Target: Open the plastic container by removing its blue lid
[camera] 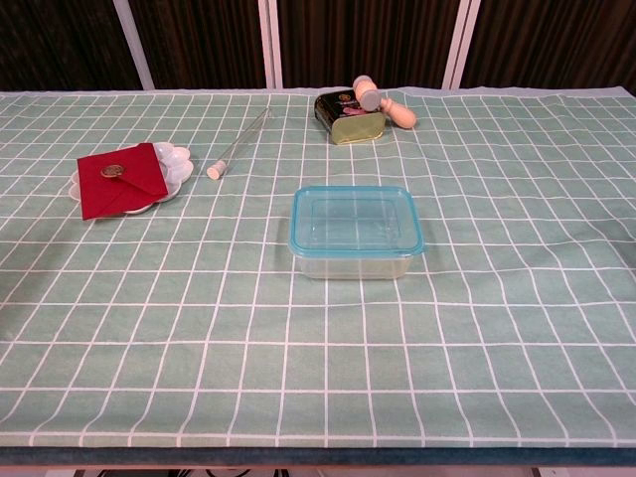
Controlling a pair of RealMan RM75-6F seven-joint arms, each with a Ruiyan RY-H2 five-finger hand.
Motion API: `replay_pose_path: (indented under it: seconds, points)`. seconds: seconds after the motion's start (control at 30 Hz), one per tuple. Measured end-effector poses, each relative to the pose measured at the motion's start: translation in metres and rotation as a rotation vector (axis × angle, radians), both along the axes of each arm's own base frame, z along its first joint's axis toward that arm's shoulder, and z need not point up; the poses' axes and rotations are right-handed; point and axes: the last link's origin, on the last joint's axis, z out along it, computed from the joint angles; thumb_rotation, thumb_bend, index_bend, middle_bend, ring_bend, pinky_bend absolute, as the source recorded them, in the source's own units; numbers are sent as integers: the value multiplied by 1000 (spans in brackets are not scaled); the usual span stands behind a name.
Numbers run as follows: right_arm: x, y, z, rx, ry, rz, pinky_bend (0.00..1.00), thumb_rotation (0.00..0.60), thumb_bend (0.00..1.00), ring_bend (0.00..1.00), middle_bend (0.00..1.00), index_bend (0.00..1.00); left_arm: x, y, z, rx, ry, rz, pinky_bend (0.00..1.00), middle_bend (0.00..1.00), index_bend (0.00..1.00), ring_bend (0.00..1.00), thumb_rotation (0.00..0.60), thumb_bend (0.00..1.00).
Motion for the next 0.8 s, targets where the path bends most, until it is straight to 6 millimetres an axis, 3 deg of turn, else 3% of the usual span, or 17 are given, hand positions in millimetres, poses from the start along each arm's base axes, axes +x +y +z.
replay_pose_path:
  seconds: [0.4, 0.8]
  points:
    - [-1, 0, -1, 1, 1, -12, 0, 600, 237, 0, 0, 0, 0, 0, 0, -9, -11, 14, 0, 0, 0, 0, 600, 0]
    - [-4, -1, 0, -17, -1, -23, 0, 600, 237, 0, 0, 0, 19, 2, -11, -52, -62, 12, 0, 0, 0, 0, 600, 0]
